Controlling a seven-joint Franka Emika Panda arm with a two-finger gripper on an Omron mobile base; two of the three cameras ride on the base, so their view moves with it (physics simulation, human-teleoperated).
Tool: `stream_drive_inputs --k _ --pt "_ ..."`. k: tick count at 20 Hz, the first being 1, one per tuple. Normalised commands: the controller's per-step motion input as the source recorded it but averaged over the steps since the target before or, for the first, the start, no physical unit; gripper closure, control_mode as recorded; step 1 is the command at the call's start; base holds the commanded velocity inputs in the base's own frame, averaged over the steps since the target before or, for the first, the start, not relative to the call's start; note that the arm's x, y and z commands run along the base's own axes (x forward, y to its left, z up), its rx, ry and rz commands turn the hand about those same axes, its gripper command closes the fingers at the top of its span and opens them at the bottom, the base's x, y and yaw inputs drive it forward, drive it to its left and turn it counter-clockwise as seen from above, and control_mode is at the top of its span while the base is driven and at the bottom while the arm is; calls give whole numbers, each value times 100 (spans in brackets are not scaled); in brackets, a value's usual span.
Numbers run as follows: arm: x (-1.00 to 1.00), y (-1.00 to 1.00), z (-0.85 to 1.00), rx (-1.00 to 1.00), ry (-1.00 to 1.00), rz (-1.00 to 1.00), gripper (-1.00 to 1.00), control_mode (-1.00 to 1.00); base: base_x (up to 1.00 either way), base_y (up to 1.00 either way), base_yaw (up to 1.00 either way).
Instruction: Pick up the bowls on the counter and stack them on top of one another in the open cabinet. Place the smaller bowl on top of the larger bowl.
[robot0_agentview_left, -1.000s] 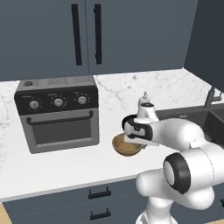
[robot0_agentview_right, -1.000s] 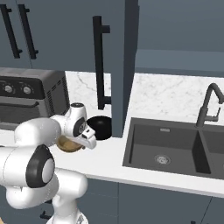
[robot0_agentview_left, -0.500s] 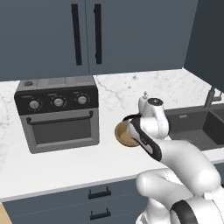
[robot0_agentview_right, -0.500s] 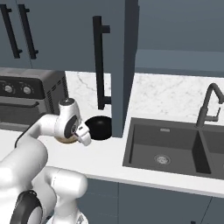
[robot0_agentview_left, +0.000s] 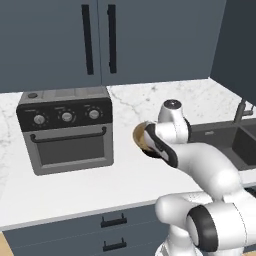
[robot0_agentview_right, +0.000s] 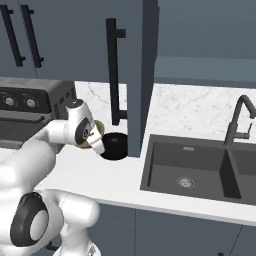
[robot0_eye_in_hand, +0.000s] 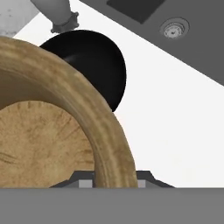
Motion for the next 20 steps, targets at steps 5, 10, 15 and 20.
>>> stream_drive_inputs --k 5,10,15,20 --pt "55 -40 -2 0 14 -1 100 -100 0 0 0" --pt "33 -18 -43 0 22 0 100 -100 0 0 0" --pt "47 -3 -28 -1 15 1 100 -100 0 0 0" --pt "29 -21 -8 0 1 0 100 -100 0 0 0"
